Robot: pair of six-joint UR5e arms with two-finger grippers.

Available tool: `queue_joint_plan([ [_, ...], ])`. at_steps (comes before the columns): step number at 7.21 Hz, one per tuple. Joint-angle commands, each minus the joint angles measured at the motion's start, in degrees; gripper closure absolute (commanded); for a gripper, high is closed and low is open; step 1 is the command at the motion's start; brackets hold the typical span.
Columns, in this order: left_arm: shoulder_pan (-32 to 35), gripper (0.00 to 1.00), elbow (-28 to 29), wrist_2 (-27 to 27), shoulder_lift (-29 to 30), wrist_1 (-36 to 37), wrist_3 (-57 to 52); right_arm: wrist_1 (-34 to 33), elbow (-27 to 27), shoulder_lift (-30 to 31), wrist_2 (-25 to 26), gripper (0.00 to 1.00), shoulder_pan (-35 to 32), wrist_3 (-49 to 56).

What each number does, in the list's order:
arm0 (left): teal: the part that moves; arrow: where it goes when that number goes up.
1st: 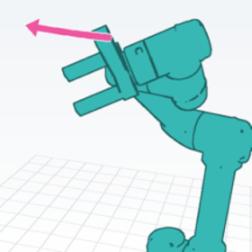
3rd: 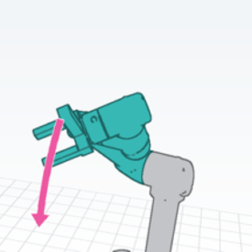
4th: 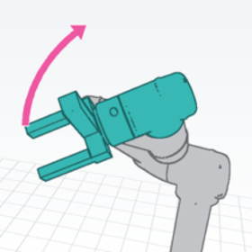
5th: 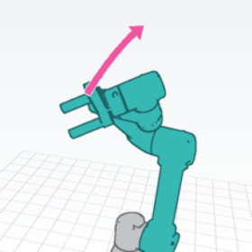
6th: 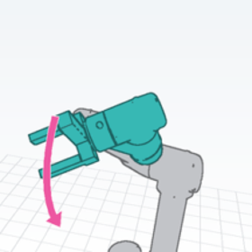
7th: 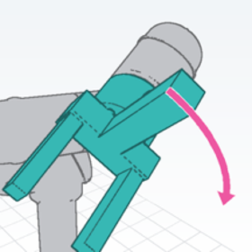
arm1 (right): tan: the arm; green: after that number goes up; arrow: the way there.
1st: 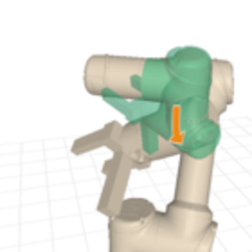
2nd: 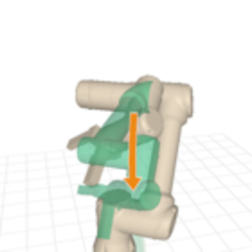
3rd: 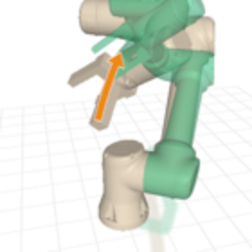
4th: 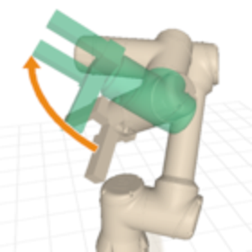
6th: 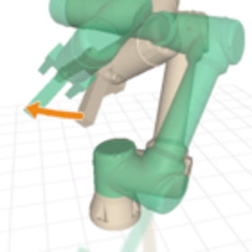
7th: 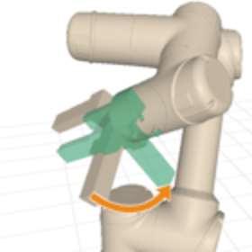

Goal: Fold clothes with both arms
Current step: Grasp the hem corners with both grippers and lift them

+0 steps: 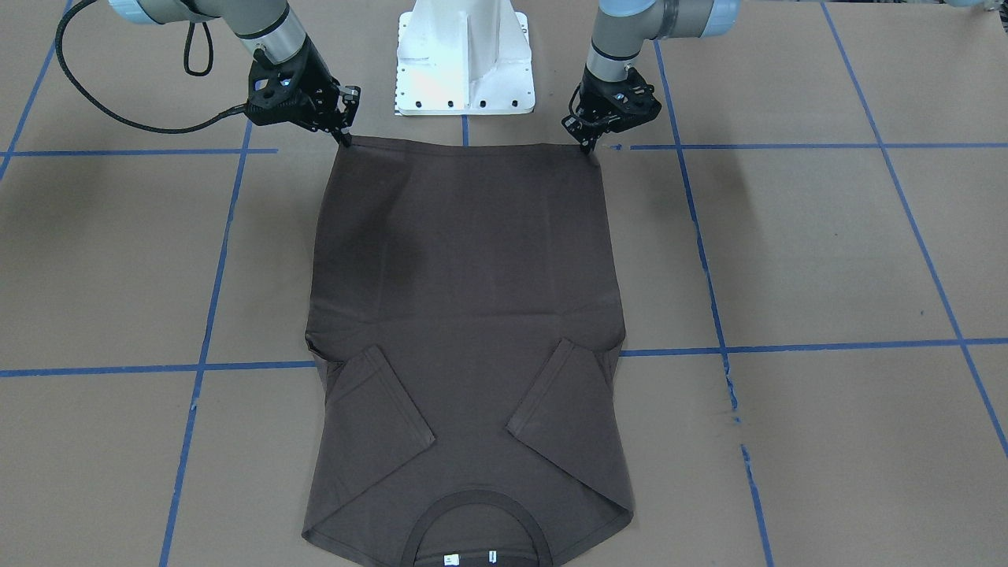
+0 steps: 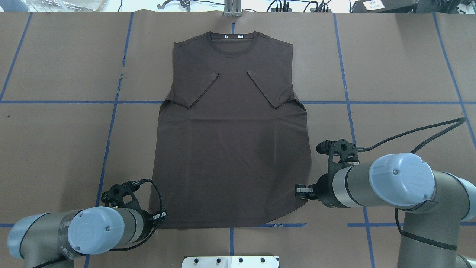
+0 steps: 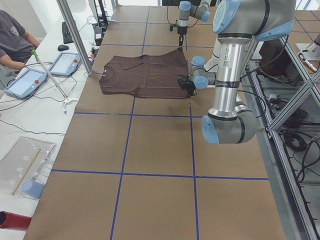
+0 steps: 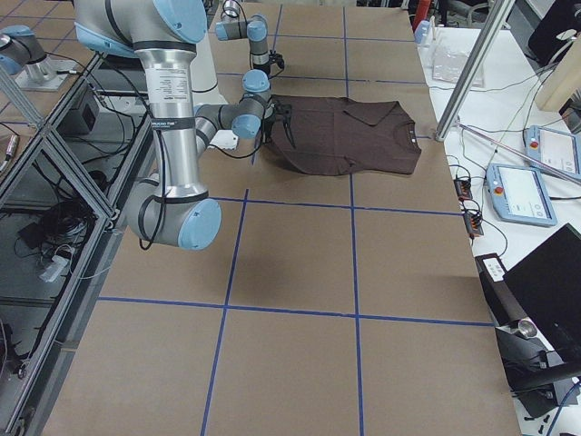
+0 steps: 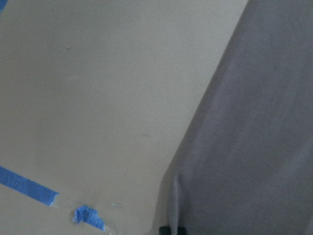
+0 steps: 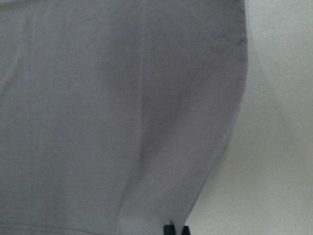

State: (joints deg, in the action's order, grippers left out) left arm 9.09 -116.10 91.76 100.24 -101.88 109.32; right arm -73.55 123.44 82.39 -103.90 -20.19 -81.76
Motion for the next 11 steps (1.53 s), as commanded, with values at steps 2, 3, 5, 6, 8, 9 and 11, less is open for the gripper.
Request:
queue_joint_plan([
  [2, -0.13, 1.00, -12.33, 0.09, 0.22, 13.83, -1.29, -0.10, 2.58, 2.93, -4.26, 1.00, 0.06, -0.15],
  [3, -1.87, 1.00, -16.31, 0.09, 0.22, 16.16, -3.13, -0.10, 4.95, 5.04, -6.90, 1.00, 1.89, -0.15],
  [5, -7.39, 1.00, -20.11, 0.18, 0.22, 18.19, -3.14, -0.10, 10.82, 9.60, -7.19, 1.00, 8.55, -0.67],
  [6, -10.38, 1.00, -23.17, 0.18, 0.22, 19.95, -3.14, -0.10, 14.34, 13.20, -7.28, 1.00, 11.29, -0.68],
  [8, -12.61, 1.00, -24.70, 0.52, 0.66, 21.81, -3.14, -0.10, 15.43, 13.67, -7.19, 1.00, 11.84, -0.68],
  [9, -12.00, 1.00, -24.09, 0.61, 2.05, 21.72, -3.23, -0.01, 14.82, 12.80, -6.50, 1.00, 9.23, -0.59],
  [11, -2.46, 1.00, -23.65, 1.23, 5.83, 21.72, -8.11, 0.34, 10.45, 4.75, -6.66, 1.00, -0.33, 0.20],
])
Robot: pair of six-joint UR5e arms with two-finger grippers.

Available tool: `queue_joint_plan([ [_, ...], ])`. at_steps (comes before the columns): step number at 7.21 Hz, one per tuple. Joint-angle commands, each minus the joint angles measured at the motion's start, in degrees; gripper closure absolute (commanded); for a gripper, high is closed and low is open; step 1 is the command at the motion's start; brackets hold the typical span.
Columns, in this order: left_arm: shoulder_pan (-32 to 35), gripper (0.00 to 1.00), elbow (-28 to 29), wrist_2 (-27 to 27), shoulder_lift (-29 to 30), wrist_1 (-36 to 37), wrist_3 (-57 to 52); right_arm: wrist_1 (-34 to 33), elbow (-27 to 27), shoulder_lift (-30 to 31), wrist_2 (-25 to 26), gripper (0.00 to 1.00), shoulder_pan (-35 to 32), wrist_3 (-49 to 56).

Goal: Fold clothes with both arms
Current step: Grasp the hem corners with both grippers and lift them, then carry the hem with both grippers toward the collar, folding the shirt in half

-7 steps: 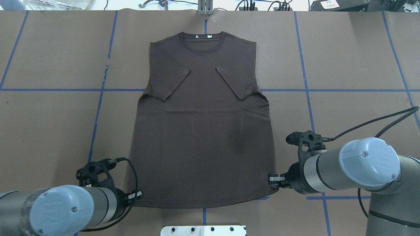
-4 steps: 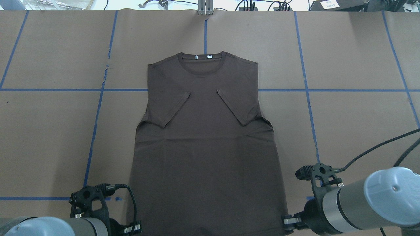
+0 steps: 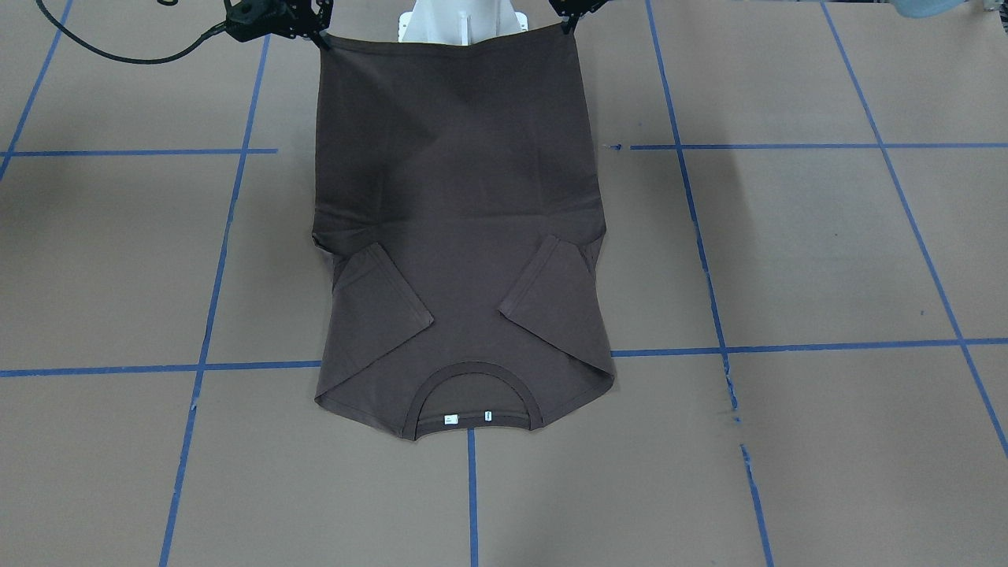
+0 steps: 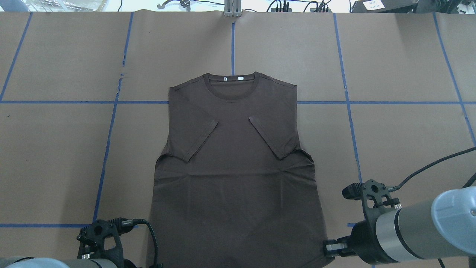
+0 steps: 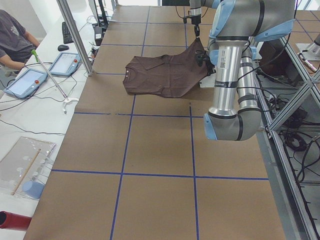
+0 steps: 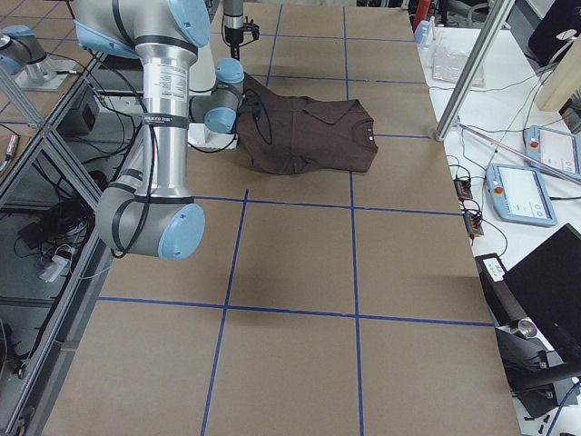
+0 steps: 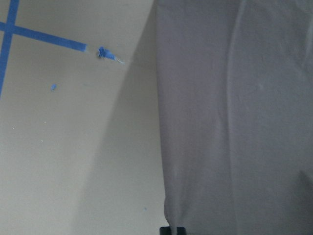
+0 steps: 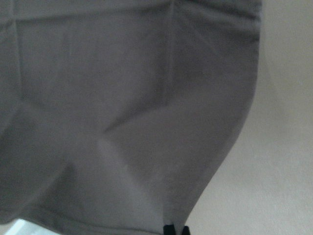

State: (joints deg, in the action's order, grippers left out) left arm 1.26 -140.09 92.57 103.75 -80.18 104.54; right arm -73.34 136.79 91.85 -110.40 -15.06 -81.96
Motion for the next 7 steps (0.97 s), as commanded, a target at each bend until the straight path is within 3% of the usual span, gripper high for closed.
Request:
queue_joint_plan([
  [1, 10.38, 1.00, 1.82, 0.51, 3.37, 0.11, -7.38, 0.13, -6.67, -9.10, -0.51, 1.00, -9.08, 0.48],
  [3, 20.05, 1.00, 7.34, 3.39, 6.01, -0.06, -16.36, 0.48, -13.88, -13.44, -2.52, 1.00, -18.12, 2.05],
  [5, 25.87, 1.00, 14.64, 3.41, 8.39, -0.93, -21.91, 0.39, -19.94, -15.02, -5.43, 1.00, -26.31, 10.38],
  [7, 32.63, 1.00, 25.06, 3.50, 11.90, -8.01, -27.00, 0.30, -30.82, -24.57, -5.61, 1.00, -29.41, 10.42],
])
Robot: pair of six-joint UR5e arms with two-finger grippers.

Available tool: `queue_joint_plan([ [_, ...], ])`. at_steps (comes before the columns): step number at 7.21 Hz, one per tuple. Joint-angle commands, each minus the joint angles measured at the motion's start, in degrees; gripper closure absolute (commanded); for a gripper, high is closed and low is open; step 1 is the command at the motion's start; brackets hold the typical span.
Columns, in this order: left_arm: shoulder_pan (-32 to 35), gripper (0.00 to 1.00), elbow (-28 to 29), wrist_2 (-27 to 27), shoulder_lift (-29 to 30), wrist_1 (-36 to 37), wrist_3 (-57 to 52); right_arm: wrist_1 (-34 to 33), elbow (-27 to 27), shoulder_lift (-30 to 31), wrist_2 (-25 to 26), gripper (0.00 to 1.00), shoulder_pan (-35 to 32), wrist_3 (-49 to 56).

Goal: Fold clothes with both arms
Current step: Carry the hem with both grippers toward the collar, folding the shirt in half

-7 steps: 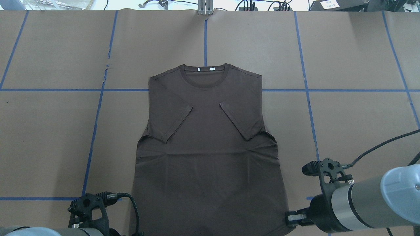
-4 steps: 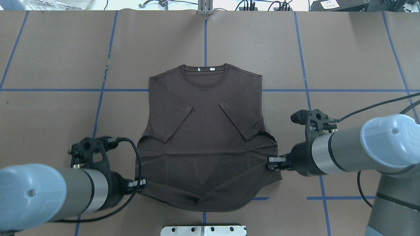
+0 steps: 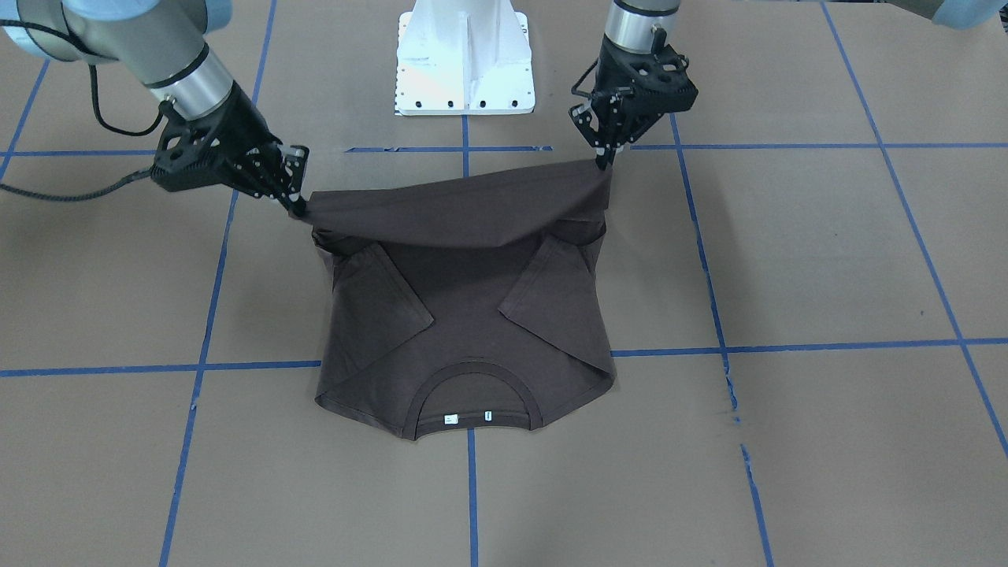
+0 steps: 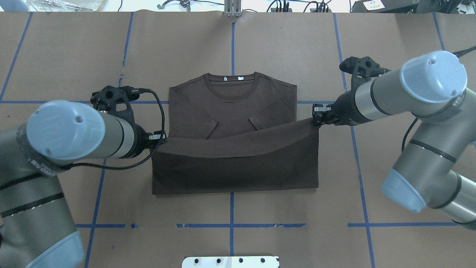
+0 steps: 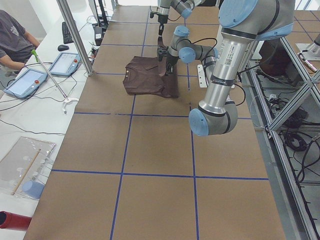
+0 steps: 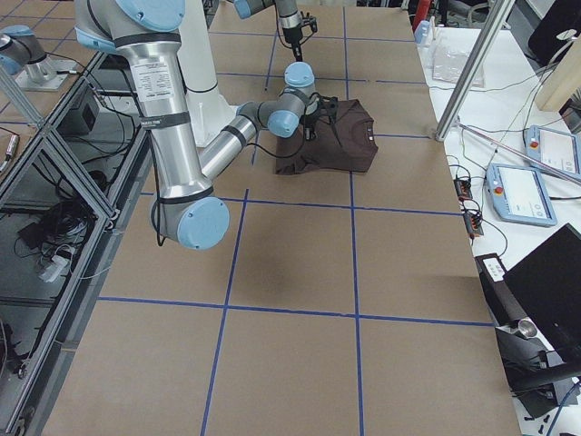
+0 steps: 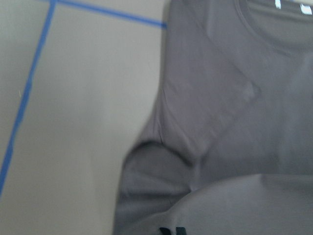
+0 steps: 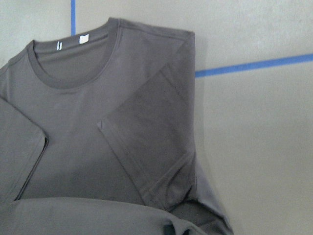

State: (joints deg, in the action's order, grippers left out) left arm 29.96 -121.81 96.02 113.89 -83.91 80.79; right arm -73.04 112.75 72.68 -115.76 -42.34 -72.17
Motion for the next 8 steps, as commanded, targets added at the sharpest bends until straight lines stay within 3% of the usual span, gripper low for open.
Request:
queue_joint_plan([
  [1, 6.14, 1.00, 12.85, 0.14, 1.95, -11.82, -4.84, 0.09, -11.19, -8.32, -0.34, 1.00, -3.43, 0.63],
  [4, 10.11, 1.00, 25.19, 0.05, 3.00, -22.69, -8.87, 0.18, -18.33, -11.86, -0.78, 1.00, -5.99, 1.68],
  [6, 10.03, 1.00, 27.50, -0.04, 3.09, -25.07, -8.98, 0.18, -22.73, -14.75, -0.78, 1.00, -6.17, 1.86],
  [8, 10.03, 1.00, 30.29, -0.04, 6.58, -24.82, -8.46, 0.09, -23.80, -15.82, -0.78, 1.00, -6.17, 1.86],
])
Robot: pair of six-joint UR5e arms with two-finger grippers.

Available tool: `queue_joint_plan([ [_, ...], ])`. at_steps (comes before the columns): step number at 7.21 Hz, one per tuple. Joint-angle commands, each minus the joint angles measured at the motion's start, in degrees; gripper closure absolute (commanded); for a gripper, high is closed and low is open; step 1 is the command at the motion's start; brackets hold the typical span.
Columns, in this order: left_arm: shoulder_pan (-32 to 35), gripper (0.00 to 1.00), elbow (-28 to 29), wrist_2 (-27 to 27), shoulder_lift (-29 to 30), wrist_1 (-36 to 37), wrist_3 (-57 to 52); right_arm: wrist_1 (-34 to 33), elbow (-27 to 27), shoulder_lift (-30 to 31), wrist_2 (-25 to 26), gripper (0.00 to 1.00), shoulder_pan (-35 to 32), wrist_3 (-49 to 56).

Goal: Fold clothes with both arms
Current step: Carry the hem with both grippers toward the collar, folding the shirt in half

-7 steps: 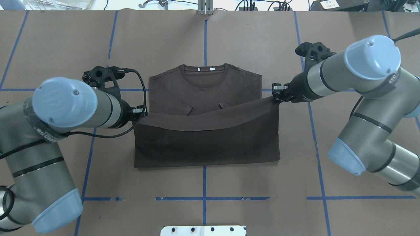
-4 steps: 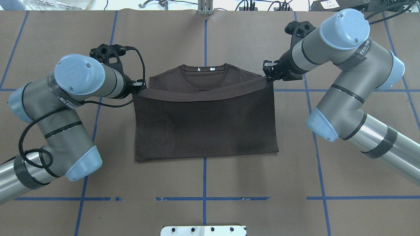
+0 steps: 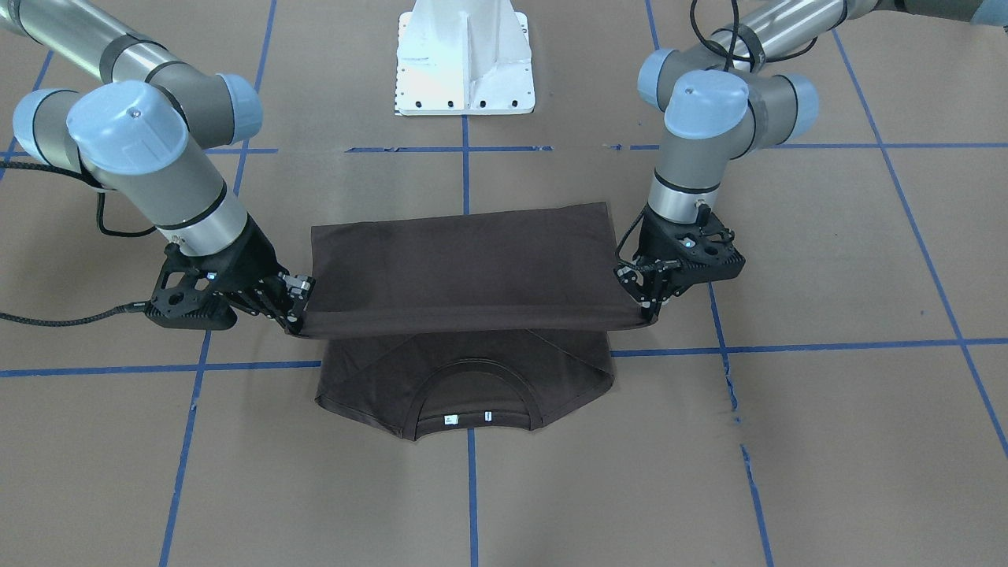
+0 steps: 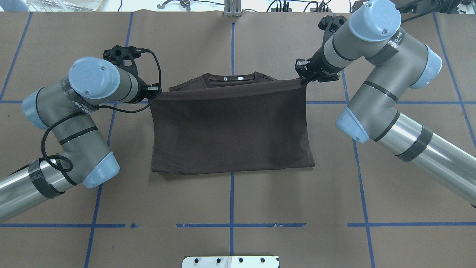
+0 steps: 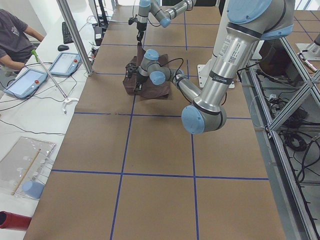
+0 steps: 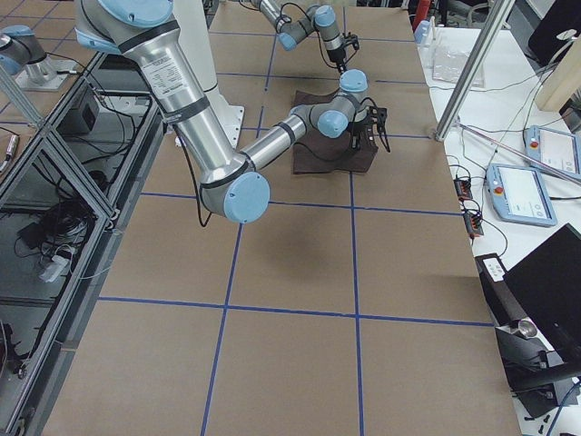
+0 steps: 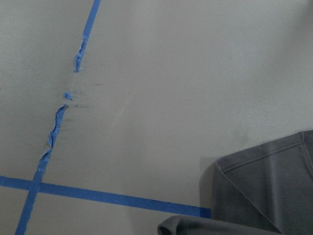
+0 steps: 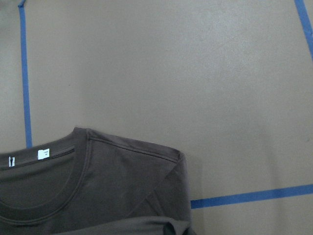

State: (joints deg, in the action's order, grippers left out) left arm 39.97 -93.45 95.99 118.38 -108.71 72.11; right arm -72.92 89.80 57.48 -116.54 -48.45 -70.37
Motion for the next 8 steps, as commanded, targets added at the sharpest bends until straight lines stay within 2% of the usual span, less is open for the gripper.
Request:
queue_joint_plan([
  [1, 0.02, 1.00, 4.57, -0.01, 4.21, -0.10, 0.22, 0.06, -2.33, -1.57, 0.08, 1.00, -0.06, 0.14],
  [2, 0.11, 1.00, 5.12, -0.10, 4.84, -0.02, 0.22, 0.15, -4.43, -2.71, 0.00, 1.00, -0.06, 0.32],
  [5, 1.33, 1.00, 6.17, -0.19, 5.46, -0.37, 0.05, 0.24, -6.38, -2.81, 0.08, 1.00, -0.94, 0.93],
  [8, 1.87, 1.00, 7.58, -0.27, 5.46, -0.37, -0.30, 3.49, -8.67, -2.90, 0.08, 1.00, -1.03, 0.94],
])
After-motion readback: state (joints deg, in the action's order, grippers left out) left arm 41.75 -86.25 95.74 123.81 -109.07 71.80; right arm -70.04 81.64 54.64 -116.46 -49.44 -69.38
